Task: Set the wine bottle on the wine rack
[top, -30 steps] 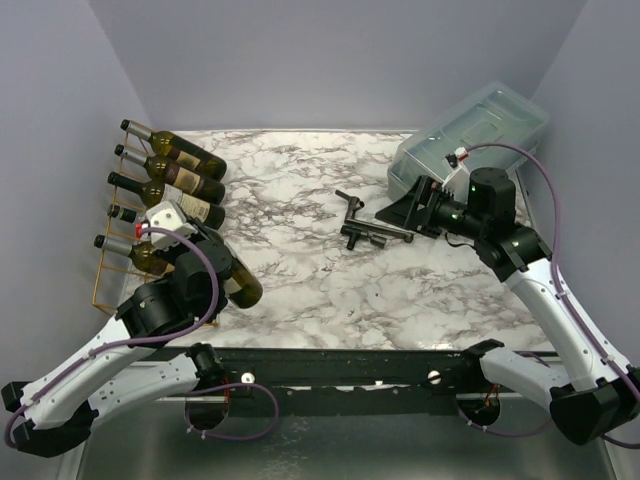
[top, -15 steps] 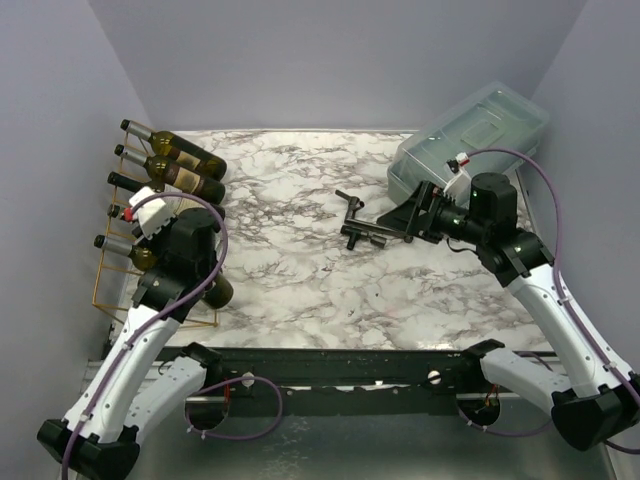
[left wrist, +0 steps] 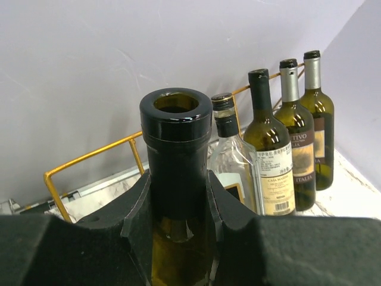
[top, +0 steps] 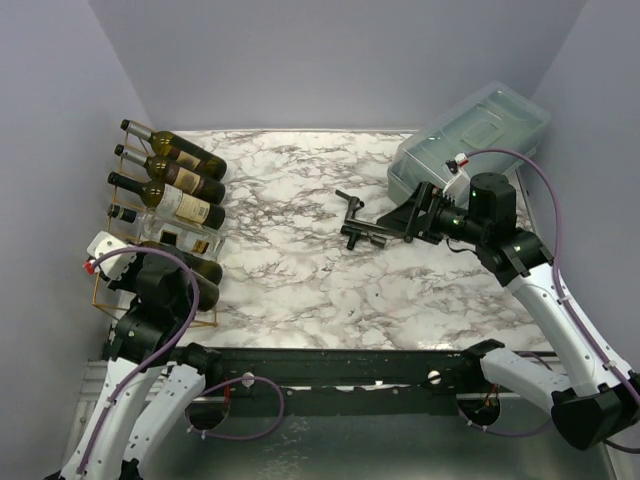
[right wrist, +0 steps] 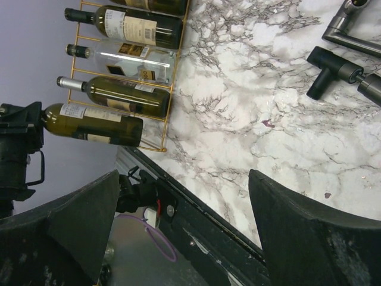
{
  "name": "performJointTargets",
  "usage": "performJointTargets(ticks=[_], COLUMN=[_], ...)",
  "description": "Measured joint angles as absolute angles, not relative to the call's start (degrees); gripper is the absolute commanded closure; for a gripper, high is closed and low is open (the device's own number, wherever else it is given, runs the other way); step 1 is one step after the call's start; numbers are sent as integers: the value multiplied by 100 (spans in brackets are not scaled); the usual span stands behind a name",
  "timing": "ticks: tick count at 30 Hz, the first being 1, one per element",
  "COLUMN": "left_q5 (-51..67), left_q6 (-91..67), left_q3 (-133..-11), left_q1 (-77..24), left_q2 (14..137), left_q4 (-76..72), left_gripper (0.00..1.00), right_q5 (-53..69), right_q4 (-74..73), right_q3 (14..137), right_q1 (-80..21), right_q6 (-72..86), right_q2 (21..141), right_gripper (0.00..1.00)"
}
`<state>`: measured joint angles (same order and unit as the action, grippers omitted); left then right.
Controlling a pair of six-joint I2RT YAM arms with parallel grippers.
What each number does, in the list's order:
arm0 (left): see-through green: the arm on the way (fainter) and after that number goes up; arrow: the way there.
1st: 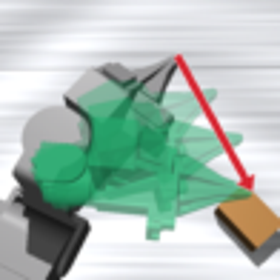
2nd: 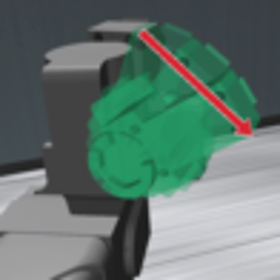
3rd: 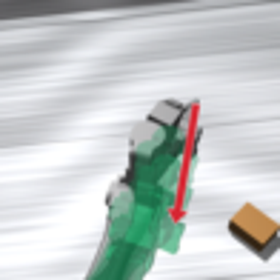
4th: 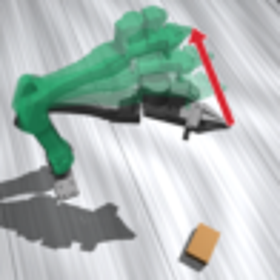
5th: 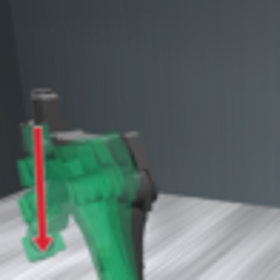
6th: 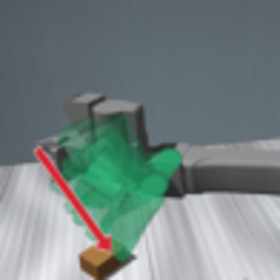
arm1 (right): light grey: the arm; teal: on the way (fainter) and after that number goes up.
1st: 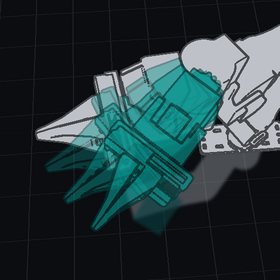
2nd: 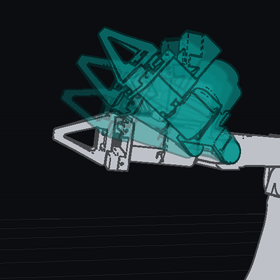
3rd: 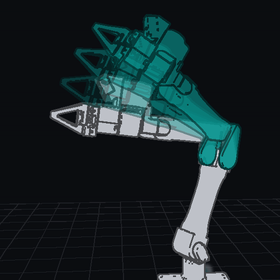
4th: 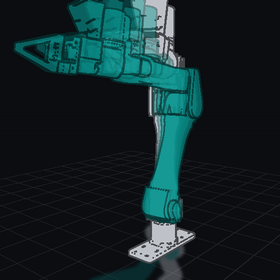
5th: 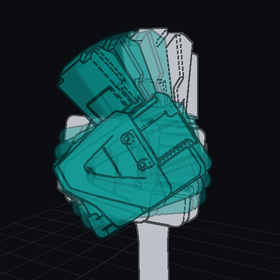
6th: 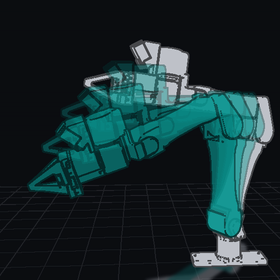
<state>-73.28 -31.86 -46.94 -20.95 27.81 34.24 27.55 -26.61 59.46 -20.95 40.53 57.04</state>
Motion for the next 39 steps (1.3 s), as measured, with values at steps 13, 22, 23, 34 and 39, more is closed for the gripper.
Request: performJointTargets(ticks=[13, 22, 23, 34, 39], left_q5=[-7872, -8195, -8219, -8259, -8125], left_q6=[-2434, -2683, -2794, -4110, -4558], left_q3=[-3874, -3618, -3618, -3625, -3623], left_q1=[-2071, -1953, -1942, -1730, -1559], left_q2=[2703, 2600, 2611, 2971, 3000], left_q4=[2259, 2276, 2349, 3450, 3787], left_gripper=[100, 100, 100, 100, 100], right_q5=[2773, 2779, 2779, 2783, 2788], right_q4=[-2668, -2783, -2801, -2851, -2856], right_q3=[5946, 5946, 5946, 5946, 5944], right_q1=[-2095, -2095, -2095, -2095, -2095], right_q6=[4047, 4045, 4045, 4047, 4045], right_q2=[5697, 5677, 5669, 5553, 5548], right_gripper=[8, 8, 8, 8, 8])
